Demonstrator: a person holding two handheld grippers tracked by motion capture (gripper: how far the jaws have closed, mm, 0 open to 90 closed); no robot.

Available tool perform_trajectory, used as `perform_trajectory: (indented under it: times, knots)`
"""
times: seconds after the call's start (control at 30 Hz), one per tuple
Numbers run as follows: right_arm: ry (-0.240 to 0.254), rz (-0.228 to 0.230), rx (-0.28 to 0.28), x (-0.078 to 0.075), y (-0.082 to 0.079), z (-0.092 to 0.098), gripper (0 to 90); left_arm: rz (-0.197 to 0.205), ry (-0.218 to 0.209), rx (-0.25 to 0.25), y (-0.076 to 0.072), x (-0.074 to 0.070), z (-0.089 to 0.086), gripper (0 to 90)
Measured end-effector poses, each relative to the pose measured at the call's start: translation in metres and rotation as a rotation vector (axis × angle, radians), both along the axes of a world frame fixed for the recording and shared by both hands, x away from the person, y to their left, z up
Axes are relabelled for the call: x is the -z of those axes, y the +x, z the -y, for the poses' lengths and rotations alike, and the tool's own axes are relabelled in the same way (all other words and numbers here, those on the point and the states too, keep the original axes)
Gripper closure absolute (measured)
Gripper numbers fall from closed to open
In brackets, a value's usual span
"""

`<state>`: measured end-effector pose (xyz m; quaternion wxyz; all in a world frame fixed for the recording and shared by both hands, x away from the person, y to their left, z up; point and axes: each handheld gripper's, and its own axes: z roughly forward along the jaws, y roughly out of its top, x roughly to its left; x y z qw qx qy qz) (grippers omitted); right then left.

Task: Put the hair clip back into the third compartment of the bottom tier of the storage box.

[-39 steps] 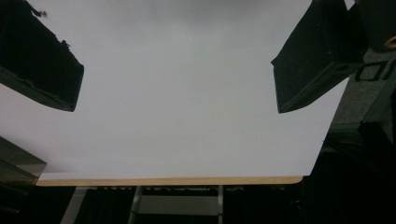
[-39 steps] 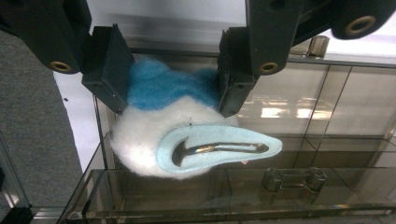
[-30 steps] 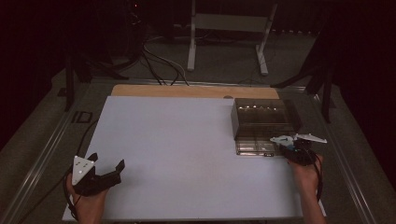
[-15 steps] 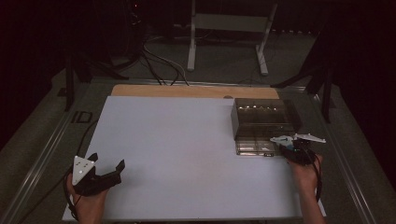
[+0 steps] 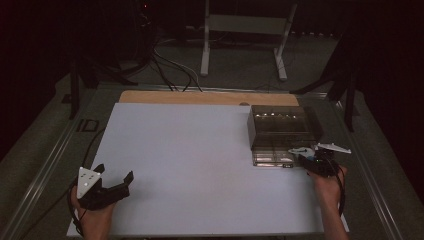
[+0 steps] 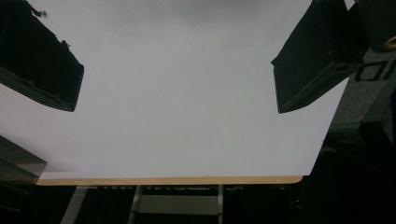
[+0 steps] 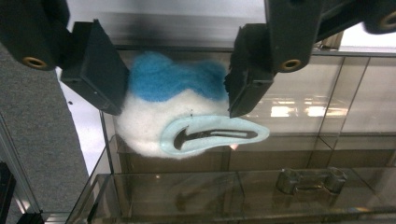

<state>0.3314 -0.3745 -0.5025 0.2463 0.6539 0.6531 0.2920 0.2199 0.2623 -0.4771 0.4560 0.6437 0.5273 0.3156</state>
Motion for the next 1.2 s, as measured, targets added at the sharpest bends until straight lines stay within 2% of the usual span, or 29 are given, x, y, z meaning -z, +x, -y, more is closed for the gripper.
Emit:
perform_trajectory:
  times: [0.13,0.2,0.27,0.4,0.57,0.83,1.2]
  knots:
    - [0.02,0.021,-0.002,-0.003,-0.001,0.002,35.0,0.001,-0.001,0.001,0.0,0.0,0.0,3.3]
    - [0.049,0.062,-0.009,-0.006,-0.003,0.005,32.6,0.0,-0.001,0.001,0.0,0.0,0.0,3.3]
    - [0.061,0.083,-0.009,-0.008,-0.004,0.007,31.0,0.001,-0.001,0.001,0.0,0.0,0.0,3.3]
    - [0.075,0.096,-0.009,-0.01,-0.005,0.009,28.9,0.001,-0.001,0.002,0.0,0.0,0.0,3.3]
    - [0.085,0.12,-0.001,-0.013,-0.006,0.011,18.4,0.002,-0.001,0.001,0.0,0.0,0.0,3.3]
    - [0.075,0.116,-0.009,-0.014,-0.007,0.009,9.9,0.004,-0.002,0.0,0.0,0.0,-0.001,3.3]
    - [0.082,0.116,-0.047,-0.016,-0.011,0.007,6.2,0.004,-0.001,0.002,-0.001,-0.001,-0.001,3.3]
